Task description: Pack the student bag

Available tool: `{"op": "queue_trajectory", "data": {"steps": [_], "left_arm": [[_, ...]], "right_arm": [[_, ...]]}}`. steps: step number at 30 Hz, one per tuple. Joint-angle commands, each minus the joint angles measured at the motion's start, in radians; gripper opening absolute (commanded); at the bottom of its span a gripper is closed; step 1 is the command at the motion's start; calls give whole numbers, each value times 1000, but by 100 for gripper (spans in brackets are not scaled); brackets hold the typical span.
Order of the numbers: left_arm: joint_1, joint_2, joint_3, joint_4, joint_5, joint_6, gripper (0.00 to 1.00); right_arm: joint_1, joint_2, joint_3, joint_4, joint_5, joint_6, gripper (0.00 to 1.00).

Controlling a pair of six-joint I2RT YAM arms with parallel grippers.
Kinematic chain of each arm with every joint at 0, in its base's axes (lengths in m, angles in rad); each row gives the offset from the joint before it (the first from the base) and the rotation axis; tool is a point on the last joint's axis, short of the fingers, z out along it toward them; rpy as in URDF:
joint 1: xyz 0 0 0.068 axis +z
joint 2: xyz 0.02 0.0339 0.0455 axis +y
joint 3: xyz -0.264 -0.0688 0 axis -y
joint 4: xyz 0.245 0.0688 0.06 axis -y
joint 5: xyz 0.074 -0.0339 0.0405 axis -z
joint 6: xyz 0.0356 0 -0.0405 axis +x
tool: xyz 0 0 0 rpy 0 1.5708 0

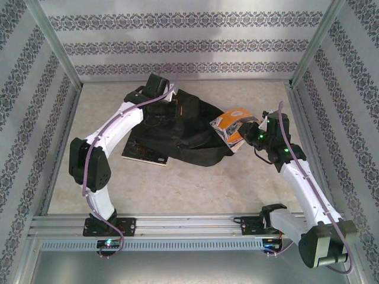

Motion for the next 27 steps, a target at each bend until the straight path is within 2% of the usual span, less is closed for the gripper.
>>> {"op": "queue_trajectory", "data": {"steps": [1,3,6,8,11,16,19,22,23,25,27], "left_arm": [[40,-106,-63,198,164,-109,0],[66,-132,-113,275,214,-166,0],[100,-148,-168,389,295,-252,0],[111,-145,-192,443,339,-294,0],[113,-136,-202,456,364,-301,0],[115,-137,-204,434,373,-289,0],[118,-143,-206,438,375,-297,0],[119,-133,-192,375,368,-257,0],[118,-131,-181,325,347,-230,3],[113,-132,-155,210,279,-161,28],[97,-130,-109,88,191,-86,46]], "right_arm": [[13,-47,72,-81,83,-73,0],[16,-59,92,-151,161,-98,0],[19,-50,108,-205,186,-110,0],[21,-22,113,-207,134,-101,0],[41,39,118,-172,-7,-82,0],[138,159,187,-190,-133,-128,0],[146,209,165,-77,-261,-51,0],[122,195,56,189,-300,120,0],[115,186,27,267,-291,157,0],[111,173,-19,378,-251,167,0],[113,168,-45,442,-217,154,0]]}}
